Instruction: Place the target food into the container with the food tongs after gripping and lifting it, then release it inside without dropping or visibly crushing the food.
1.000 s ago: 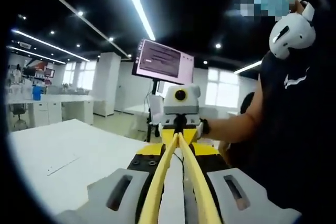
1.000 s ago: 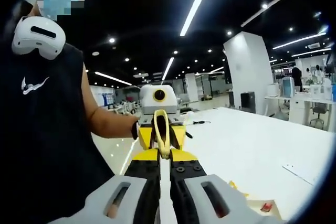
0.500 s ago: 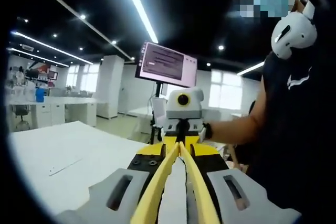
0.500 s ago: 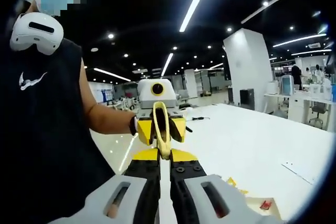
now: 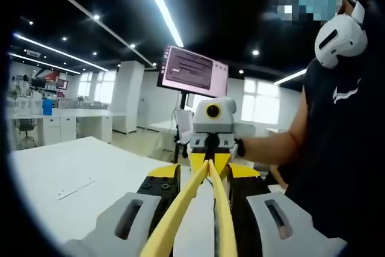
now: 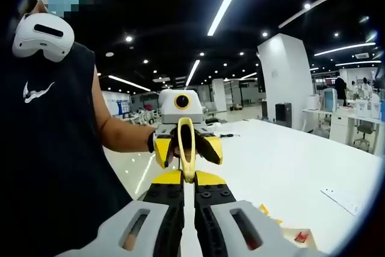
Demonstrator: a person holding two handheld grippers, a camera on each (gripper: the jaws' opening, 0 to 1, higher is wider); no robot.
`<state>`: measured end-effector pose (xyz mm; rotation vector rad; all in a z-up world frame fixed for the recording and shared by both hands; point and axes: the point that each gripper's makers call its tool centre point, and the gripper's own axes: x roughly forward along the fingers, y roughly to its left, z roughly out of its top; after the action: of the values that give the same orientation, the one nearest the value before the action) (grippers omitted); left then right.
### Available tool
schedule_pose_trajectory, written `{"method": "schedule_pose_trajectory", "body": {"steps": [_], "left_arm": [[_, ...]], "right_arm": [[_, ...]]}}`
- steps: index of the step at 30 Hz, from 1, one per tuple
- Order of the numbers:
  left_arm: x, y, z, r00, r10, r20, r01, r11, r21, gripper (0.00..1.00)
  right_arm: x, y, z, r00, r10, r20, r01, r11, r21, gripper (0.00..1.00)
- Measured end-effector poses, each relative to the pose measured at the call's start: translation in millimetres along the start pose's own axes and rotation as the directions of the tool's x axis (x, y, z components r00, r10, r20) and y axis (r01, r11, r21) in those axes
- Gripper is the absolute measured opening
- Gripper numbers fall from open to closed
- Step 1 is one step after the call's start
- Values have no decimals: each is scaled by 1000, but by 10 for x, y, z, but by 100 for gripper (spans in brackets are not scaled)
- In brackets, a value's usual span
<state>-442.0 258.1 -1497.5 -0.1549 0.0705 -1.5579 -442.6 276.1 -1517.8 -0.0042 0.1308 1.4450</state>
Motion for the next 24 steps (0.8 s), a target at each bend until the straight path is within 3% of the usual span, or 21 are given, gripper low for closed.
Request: {"method": "schedule_pose_trajectory", "body": {"steps": [3,6,9,15,17,19,24], "left_arm": [[-12,-16,19,1000,-7,14,7,1000,-4,26],[-6,-35,47,1000,-18,26,18,1000,-20,34],[-13,-53,73,999,-24,37,24,1000,4,21],[-13,-28,43,1000,-15,25,16,1000,-16,31],[-3,-75,112,998,-34,62,35,999,-27,25],[7,-116,105,997,-48,54,49,999,-12,16],[13,-111,87,999,-35,41,35,999,-8,15]], "right_arm": [[-1,37,46,1000,24,18,-24,1000,-15,3],[0,40,46,999,32,19,-31,999,-29,3],[11,56,35,999,46,17,-46,999,-30,2],[1,79,95,996,74,48,-71,996,-54,2],[11,73,91,996,74,51,-72,996,-45,2],[10,25,90,997,56,50,-55,998,-22,2],[0,22,87,998,49,37,-48,998,-36,3]]}}
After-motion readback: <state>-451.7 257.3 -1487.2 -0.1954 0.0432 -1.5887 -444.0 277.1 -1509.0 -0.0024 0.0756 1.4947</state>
